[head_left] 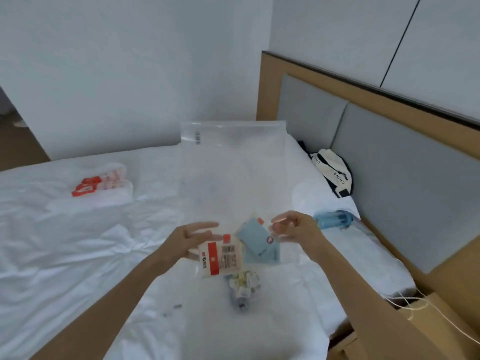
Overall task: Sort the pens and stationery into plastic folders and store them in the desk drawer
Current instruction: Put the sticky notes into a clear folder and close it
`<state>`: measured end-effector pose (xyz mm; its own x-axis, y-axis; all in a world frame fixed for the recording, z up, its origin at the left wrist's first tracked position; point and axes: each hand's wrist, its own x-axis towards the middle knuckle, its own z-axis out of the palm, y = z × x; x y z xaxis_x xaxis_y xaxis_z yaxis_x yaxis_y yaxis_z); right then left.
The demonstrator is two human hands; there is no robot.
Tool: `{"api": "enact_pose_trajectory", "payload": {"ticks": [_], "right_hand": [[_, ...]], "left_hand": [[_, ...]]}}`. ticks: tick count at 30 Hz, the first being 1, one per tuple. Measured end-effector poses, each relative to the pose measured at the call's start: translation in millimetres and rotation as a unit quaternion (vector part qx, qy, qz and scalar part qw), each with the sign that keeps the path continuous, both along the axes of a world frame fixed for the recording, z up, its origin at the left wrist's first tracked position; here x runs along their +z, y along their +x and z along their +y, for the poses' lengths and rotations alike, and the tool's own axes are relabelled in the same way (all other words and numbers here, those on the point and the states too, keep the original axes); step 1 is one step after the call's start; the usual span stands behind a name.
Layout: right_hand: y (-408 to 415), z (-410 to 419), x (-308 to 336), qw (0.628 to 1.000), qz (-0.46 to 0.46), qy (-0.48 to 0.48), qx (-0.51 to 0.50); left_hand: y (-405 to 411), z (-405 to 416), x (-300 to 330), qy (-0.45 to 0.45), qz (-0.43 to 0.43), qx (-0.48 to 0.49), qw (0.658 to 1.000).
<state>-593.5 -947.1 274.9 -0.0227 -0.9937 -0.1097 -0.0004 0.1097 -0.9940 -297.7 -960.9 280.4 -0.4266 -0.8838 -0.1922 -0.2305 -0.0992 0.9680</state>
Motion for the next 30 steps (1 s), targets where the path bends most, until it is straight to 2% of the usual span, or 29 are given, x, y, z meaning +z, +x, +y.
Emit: {"api": "enact_pose_trajectory", "payload": {"ticks": [6,15,19,26,30], "right_hand": [[-21.9,-26.6,4.0,0.996,0.024,0.02,0.089],[-35.1,-50.6,9.9,0.994,0.014,0.042,0.097],[-32.8,-62.0,12.1,0.996,0.027,0.055,0.071],[-53.0,-58.6,21.3,0.997,-0.015,0.044,0.061],[-62.8,-51.1,32.7,0.989,-0.04,0.071,0.123]], "left_hand": [[-17.0,2.1,-0.2,0.01,-0.014,0.068,0.998],[-32.2,-16.0,12.9,0.003,-0.052,0.111,0.992],[-37.5,-26.5,12.6,-0.008,-0.068,0.133,0.989],[-49.6,-24.8,24.5,-0.037,-0.03,0.094,0.994],[-58.8,-20.5,35.5,-0.058,0.017,0.08,0.995]]}}
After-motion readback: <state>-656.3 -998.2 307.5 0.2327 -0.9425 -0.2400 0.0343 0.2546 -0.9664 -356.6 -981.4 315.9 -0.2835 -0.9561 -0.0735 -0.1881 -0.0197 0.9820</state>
